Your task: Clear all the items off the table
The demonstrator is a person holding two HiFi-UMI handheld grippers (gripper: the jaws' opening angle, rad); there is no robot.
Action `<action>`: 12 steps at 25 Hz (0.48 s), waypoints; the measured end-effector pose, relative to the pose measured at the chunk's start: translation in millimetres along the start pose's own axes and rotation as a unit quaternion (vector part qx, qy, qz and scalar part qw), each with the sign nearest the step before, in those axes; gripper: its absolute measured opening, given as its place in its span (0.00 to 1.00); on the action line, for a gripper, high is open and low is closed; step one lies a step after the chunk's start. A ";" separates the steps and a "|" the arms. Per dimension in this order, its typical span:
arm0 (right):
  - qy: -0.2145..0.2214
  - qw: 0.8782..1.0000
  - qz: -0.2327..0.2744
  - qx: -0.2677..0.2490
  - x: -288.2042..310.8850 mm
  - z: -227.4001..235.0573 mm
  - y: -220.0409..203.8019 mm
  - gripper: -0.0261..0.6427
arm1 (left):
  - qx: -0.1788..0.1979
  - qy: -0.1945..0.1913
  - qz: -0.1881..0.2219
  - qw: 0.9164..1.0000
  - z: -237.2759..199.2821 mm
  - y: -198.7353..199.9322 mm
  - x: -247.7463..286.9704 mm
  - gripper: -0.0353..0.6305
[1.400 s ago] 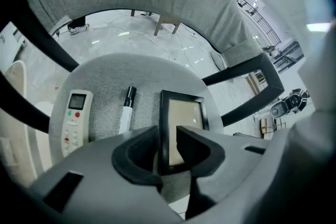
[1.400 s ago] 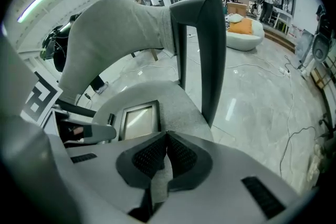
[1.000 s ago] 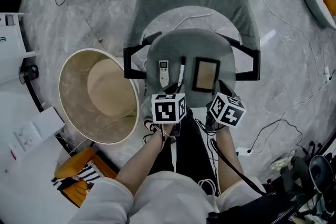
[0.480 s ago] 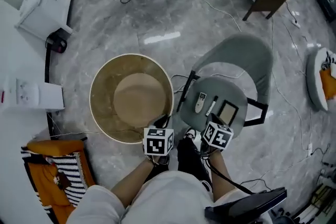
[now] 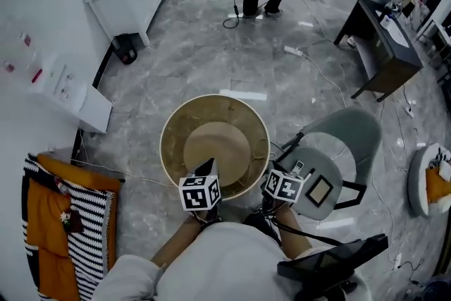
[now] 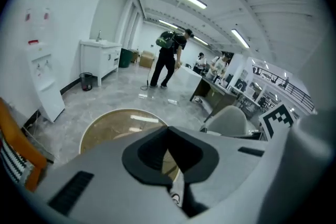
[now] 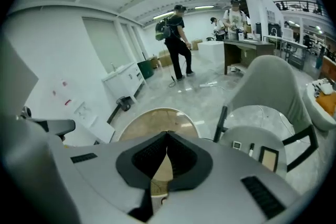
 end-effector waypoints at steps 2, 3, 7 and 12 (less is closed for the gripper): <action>0.019 0.999 0.024 -0.015 -4.5 -32.2 21.9 0.07 | -0.008 -0.005 0.037 0.999 -19.6 18.2 -17.7 0.07; 0.027 0.999 0.037 -0.019 -7.8 -46.0 32.3 0.07 | -0.008 -0.007 0.052 0.999 -28.3 26.9 -25.6 0.06; 0.050 0.995 0.078 -0.033 -22.9 -84.8 61.6 0.08 | 0.009 0.000 0.094 0.996 -56.9 55.6 -55.3 0.06; 0.081 0.985 0.129 -0.081 -47.6 -105.1 82.4 0.08 | 0.014 0.026 0.136 0.990 -71.9 70.5 -78.5 0.06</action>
Point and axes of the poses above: the fingertips, and each gripper's own axes: x forward along the fingers, z to its right, y out of its top, the point moved 9 cm from there along -x, backward along the fingers, and after that the axes turned 1 degree about y, right-handed, at the moved point
